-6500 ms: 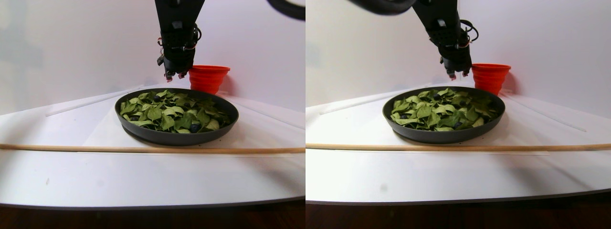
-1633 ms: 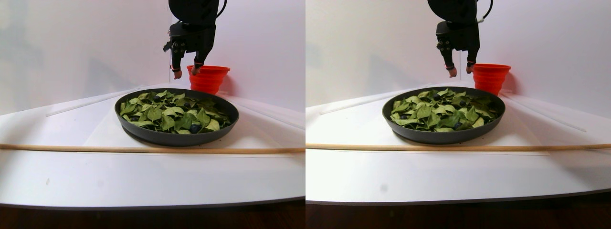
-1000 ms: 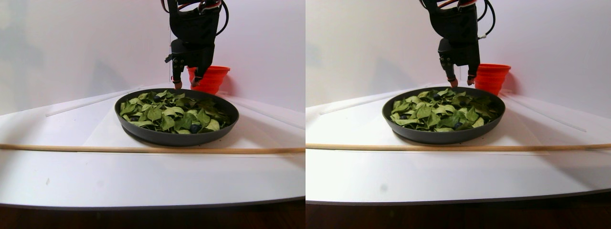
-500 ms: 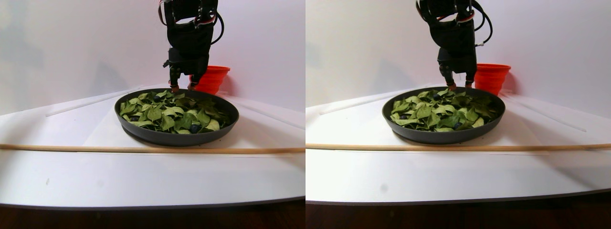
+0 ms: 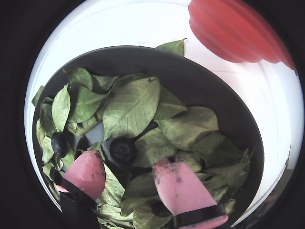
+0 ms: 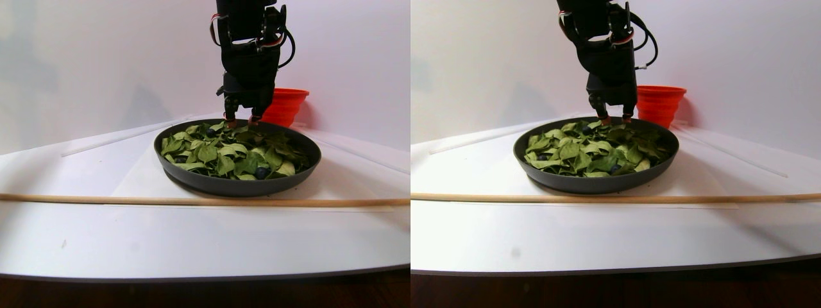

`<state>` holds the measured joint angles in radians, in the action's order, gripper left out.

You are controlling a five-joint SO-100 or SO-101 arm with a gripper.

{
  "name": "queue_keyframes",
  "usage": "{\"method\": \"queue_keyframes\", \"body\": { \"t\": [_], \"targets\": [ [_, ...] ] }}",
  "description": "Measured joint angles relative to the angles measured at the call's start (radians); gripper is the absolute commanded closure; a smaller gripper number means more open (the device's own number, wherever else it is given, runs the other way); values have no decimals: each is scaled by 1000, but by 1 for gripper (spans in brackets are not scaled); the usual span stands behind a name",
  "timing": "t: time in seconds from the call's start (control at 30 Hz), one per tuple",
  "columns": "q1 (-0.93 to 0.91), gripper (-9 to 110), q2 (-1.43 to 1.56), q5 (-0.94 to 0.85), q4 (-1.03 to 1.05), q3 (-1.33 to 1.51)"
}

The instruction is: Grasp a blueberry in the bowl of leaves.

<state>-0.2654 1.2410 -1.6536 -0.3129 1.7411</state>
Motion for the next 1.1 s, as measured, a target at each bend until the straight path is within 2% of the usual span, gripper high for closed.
{"method": "queue_keyframes", "body": {
  "t": [1.1],
  "targets": [
    [14,81,-161,44,-55,-118]
  ]
}}
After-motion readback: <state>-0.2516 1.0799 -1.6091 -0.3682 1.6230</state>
